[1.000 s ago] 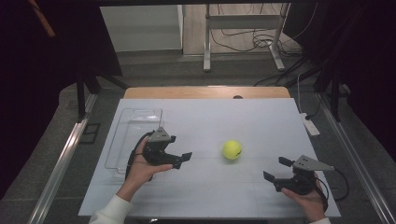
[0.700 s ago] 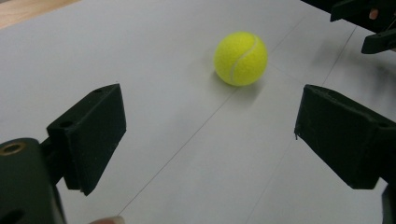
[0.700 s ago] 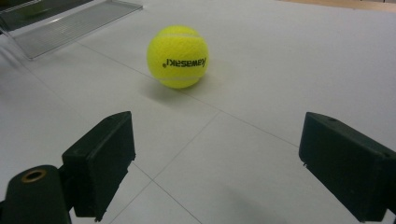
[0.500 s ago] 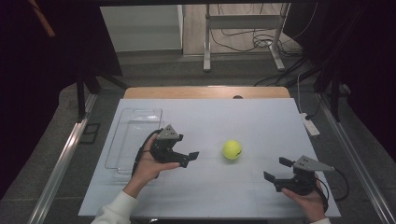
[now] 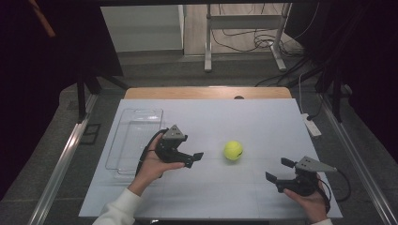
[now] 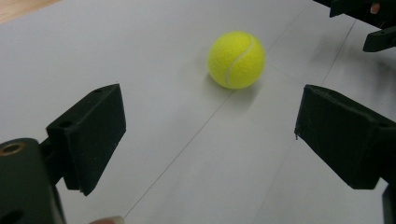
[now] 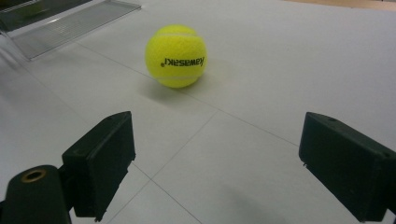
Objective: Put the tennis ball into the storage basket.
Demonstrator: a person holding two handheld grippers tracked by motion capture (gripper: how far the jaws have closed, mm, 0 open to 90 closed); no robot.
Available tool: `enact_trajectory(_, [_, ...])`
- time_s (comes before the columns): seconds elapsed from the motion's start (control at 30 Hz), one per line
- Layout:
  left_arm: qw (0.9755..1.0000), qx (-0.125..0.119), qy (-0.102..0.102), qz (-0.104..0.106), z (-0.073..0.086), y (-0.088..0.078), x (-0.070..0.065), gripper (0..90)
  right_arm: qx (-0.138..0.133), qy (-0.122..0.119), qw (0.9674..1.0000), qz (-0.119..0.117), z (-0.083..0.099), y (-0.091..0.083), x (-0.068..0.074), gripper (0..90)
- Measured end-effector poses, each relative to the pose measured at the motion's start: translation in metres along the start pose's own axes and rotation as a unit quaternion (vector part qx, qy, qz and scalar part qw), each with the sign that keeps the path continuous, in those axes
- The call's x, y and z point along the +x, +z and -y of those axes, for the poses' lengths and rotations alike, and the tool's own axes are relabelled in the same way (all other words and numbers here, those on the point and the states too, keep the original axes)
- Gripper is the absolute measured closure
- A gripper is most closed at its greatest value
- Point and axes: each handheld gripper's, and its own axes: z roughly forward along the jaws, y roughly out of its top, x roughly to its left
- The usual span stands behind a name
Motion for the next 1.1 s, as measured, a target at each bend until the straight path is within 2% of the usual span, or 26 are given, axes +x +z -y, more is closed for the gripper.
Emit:
enact_trajectory(0.63, [0.9999, -0.002, 0.0, 0.011, -0.016, 0.01, -0.001, 9.5, 0.002, -0.002, 1.0, 0.0, 0.0, 0.0, 0.001, 10.7])
enact_trajectory(1.1, [0.9998, 0.008, 0.005, 0.016, -0.027, 0.021, -0.002, 9.4, 0.004, -0.001, 1.0, 0.001, 0.0, 0.001, 0.001, 10.7])
